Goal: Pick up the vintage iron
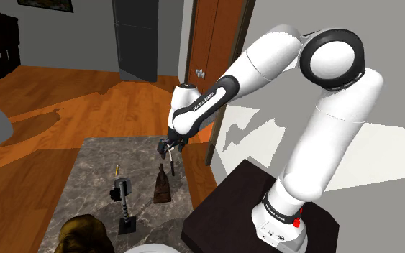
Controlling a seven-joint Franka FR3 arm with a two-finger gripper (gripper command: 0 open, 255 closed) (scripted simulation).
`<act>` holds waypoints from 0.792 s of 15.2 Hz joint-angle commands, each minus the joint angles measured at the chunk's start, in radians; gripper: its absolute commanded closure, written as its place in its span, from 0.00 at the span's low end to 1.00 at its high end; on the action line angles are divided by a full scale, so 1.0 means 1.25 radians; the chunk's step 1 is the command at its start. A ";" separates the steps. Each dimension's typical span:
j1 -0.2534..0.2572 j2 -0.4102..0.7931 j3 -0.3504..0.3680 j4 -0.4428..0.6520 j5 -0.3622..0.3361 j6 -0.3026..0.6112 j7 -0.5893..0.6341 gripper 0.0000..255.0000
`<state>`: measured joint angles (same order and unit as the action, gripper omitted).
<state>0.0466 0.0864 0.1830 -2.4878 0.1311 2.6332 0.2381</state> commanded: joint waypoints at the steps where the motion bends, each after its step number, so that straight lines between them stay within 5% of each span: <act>1: 0.005 0.071 -0.003 0.031 -0.019 0.046 0.023 0.00; 6: 0.038 0.240 -0.028 0.129 -0.065 0.129 0.079 0.00; 12: 0.046 0.302 -0.037 0.145 -0.072 0.175 0.082 0.00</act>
<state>0.1042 0.4486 0.1378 -2.3078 0.0427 2.8379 0.3412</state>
